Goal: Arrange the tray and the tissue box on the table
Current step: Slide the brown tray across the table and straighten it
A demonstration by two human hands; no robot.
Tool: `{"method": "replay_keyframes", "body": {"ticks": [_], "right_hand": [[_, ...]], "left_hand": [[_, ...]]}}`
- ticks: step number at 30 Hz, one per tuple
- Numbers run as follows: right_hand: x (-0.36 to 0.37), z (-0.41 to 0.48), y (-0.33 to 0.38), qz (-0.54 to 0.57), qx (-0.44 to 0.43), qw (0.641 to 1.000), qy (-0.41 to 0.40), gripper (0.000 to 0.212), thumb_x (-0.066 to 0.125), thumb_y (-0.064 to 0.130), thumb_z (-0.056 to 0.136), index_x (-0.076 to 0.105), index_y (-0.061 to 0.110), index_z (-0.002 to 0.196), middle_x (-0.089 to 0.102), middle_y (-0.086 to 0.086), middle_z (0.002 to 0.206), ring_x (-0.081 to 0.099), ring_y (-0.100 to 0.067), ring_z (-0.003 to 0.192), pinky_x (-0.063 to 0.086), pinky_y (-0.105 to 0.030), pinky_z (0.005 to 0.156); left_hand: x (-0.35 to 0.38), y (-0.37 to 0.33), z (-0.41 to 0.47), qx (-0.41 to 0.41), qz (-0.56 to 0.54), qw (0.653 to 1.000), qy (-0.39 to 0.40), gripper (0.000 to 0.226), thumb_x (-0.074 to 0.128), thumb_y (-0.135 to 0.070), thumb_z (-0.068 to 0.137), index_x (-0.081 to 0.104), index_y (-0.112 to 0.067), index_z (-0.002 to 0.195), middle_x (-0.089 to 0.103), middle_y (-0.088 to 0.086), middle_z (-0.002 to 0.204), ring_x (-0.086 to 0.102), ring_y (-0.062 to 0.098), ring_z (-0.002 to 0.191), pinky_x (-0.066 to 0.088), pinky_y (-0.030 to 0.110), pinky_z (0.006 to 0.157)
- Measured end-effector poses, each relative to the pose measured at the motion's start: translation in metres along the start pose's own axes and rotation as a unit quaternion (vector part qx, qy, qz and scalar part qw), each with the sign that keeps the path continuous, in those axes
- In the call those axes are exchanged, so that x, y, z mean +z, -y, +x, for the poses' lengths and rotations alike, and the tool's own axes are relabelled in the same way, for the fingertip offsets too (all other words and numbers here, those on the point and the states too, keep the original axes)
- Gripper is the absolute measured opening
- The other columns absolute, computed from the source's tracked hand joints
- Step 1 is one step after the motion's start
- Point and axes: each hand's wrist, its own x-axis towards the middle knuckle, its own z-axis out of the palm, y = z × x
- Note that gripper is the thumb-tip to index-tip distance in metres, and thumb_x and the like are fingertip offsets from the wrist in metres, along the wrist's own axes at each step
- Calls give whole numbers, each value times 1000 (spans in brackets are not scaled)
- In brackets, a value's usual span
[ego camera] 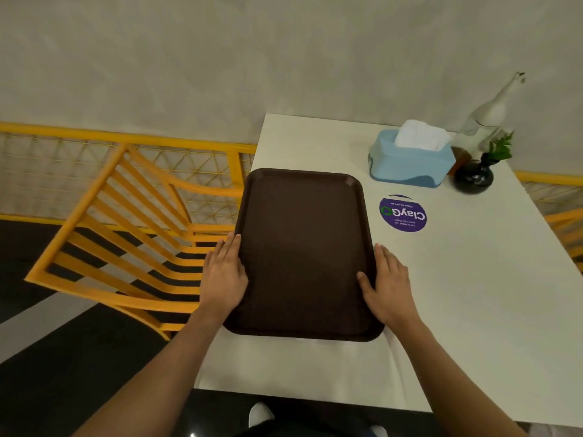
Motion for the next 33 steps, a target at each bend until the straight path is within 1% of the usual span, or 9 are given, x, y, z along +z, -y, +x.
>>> {"method": "replay_keyframes", "body": {"ticks": [4, 10, 16, 19, 22, 25, 29, 33], "right_hand": [[0, -4, 5, -3, 13, 1000, 6, 69, 50, 37, 100, 19, 14, 157, 29, -10, 161, 25, -32, 147, 17, -56, 119], [-1, -17, 3, -10, 21, 1000, 17, 67, 44, 37, 102, 15, 15, 158, 26, -10, 162, 21, -32, 149, 12, -54, 120], [-4, -24, -4, -2, 17, 1000, 25, 67, 40, 36, 103, 8, 18, 160, 22, -6, 164, 15, -30, 151, 10, -54, 120], [-5, -28, -8, -2, 20, 999, 28, 68, 38, 41, 103, 7, 20, 160, 20, -5, 165, 12, -29, 152, 9, -54, 121], [-5, -34, -9, -2, 21, 999, 34, 71, 36, 48, 102, 4, 22, 160, 17, -3, 166, 9, -28, 152, 5, -53, 121], [-4, -39, -10, -3, 20, 999, 38, 72, 35, 51, 102, 2, 23, 160, 17, -3, 166, 7, -28, 153, 4, -54, 121], [-2, -41, -9, -10, 17, 999, 40, 74, 33, 54, 101, 0, 24, 160, 18, -3, 166, 7, -28, 153, 1, -53, 120], [-2, -37, -8, -22, 12, 999, 42, 75, 31, 57, 101, 0, 23, 160, 20, -4, 165, 9, -30, 152, 2, -55, 120]], "left_hand": [[-1, 3, 0, 14, 2, 1000, 6, 56, 38, -17, 103, 27, -14, 158, 26, 4, 165, 20, 25, 153, 19, 46, 124], [3, 7, -5, 27, 10, 999, 25, 57, 31, -23, 105, 17, -20, 160, 16, -1, 168, 12, 24, 155, 13, 44, 125], [8, 1, -12, 5, -10, 1000, 14, 57, 35, -24, 104, 20, -18, 159, 26, 4, 165, 16, 24, 154, 16, 45, 125], [10, -1, -15, 8, -11, 1000, 16, 56, 34, -23, 104, 21, -18, 159, 30, 4, 163, 18, 25, 153, 16, 46, 125], [9, 0, -20, 8, -16, 1000, 18, 56, 35, -23, 104, 20, -21, 159, 31, 3, 163, 18, 25, 153, 17, 47, 125], [8, 0, -25, 12, -15, 1000, 20, 57, 35, -24, 105, 20, -23, 159, 30, 2, 163, 18, 24, 153, 18, 46, 124], [5, 1, -27, 13, -24, 999, 22, 56, 35, -22, 105, 21, -21, 159, 31, 3, 163, 21, 25, 153, 21, 45, 124], [1, 0, -25, 23, -42, 999, 18, 57, 36, -18, 104, 23, -16, 159, 34, 7, 161, 25, 27, 151, 26, 42, 122]]}}
